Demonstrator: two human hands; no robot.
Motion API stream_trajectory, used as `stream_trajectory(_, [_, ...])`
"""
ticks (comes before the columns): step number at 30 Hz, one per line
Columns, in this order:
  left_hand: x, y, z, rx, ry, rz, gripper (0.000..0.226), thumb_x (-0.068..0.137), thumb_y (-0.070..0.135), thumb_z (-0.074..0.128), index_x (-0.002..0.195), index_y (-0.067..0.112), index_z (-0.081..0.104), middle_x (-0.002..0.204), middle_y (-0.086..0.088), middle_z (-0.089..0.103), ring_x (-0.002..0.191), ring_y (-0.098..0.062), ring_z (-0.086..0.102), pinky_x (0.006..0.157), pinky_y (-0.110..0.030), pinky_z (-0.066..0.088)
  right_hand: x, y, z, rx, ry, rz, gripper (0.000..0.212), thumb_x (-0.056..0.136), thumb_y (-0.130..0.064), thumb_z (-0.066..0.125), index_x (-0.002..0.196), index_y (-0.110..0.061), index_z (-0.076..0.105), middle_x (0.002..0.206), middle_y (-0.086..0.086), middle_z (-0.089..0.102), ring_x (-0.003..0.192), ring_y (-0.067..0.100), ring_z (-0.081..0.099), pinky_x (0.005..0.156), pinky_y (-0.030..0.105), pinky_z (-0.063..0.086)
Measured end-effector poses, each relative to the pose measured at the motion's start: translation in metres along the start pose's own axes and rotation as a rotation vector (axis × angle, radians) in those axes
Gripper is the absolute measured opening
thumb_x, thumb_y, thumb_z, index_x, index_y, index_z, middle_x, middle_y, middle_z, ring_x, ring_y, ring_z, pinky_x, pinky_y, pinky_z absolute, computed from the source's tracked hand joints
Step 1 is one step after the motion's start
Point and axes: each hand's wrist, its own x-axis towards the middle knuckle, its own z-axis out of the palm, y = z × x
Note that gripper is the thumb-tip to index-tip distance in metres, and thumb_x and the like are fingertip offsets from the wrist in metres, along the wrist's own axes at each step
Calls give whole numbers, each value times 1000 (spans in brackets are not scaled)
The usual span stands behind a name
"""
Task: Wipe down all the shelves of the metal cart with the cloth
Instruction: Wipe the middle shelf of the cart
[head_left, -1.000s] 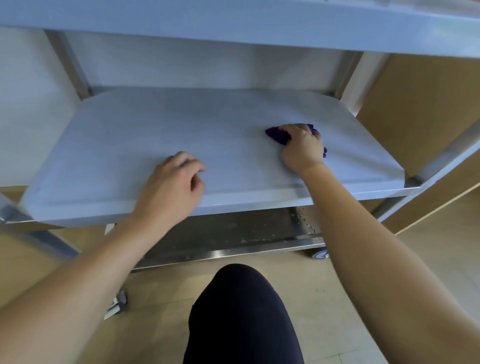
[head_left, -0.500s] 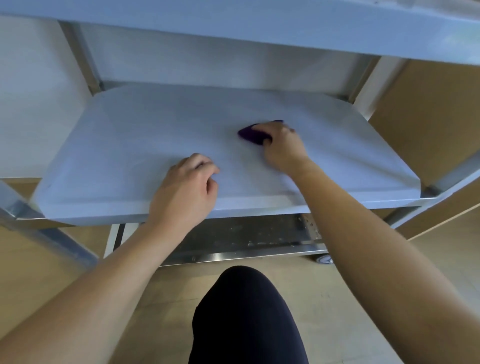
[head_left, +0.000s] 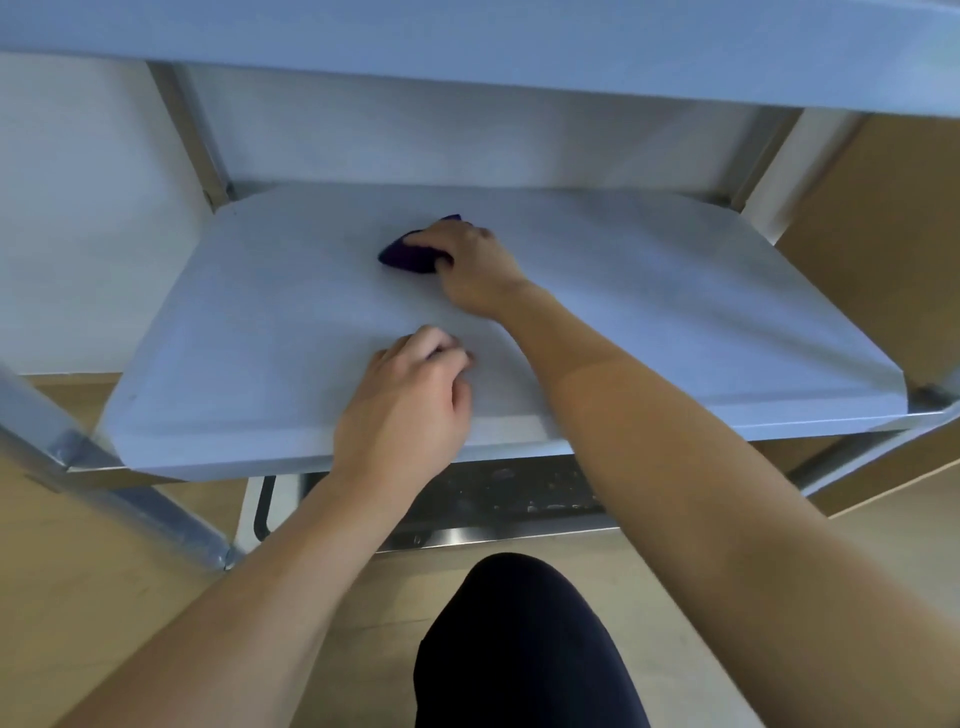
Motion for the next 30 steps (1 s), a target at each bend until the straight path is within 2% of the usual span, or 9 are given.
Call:
stream_trajectory(5, [0,3,5,17,29,19,25,87,14,52,100,21,71,110,9,61,91,-24,55,60,-30,47,-21,74,-46,69,184,332,41,86,-39,43,120,-46,64,133,0,61,128,25,52,108,42,43])
stream_trajectory(8, [0,5,5,33,28,11,22,86,15,52,98,20,71,108,8,60,91,-23,54,56,-28,46,-9,99,-55,32,192,521,36,94,-30,47,125,-43,60,134,9,55,130,32,44,107,40,42])
stream_trajectory(10, [1,6,4,42,33,-6,20,86,15,53,94,19,71,106,9,59,90,-22,54,55,-28,46,9,90,-49,25,172,555,37,95,-25,47,126,-39,59,135,12,53,133,35,37,109,42,39])
stream_trajectory(13, [-1,7,2,70,28,4,18,85,16,54,92,18,70,106,8,59,90,-22,53,63,-31,50,38,54,-31,77,142,462,30,94,-41,52,122,-40,63,131,8,58,129,32,44,107,39,42])
stream_trajectory(16, [0,6,1,77,39,29,16,83,14,57,89,16,72,103,4,61,89,-22,54,73,-30,50,59,2,-7,121,29,231,34,87,-48,51,117,-43,67,126,1,65,120,25,56,101,33,48])
stream_trajectory(19, [2,1,0,74,37,81,19,79,7,55,84,12,73,97,-1,64,86,-24,58,78,-32,48,71,-39,13,96,-126,30,43,91,-21,43,127,-35,62,134,-1,60,125,23,54,104,28,42])
stream_trajectory(21, [1,0,-2,77,65,58,17,76,6,60,81,15,74,95,1,66,81,-22,58,72,-28,48,69,-42,17,49,-157,-30,52,93,-5,39,135,-30,56,140,-1,54,130,22,49,107,27,37])
stream_trajectory(26, [-1,2,-1,75,72,44,16,84,12,58,88,15,73,101,4,64,83,-24,57,66,-24,39,19,-14,1,17,-89,-42,51,92,-3,42,135,-27,57,141,1,53,131,25,47,111,32,35])
stream_trajectory(30, [-2,4,-2,87,64,37,16,83,10,59,90,17,72,100,4,63,81,-23,56,63,-23,36,-32,27,-23,-6,79,145,51,91,-4,45,135,-27,57,141,2,55,131,29,46,111,34,36])
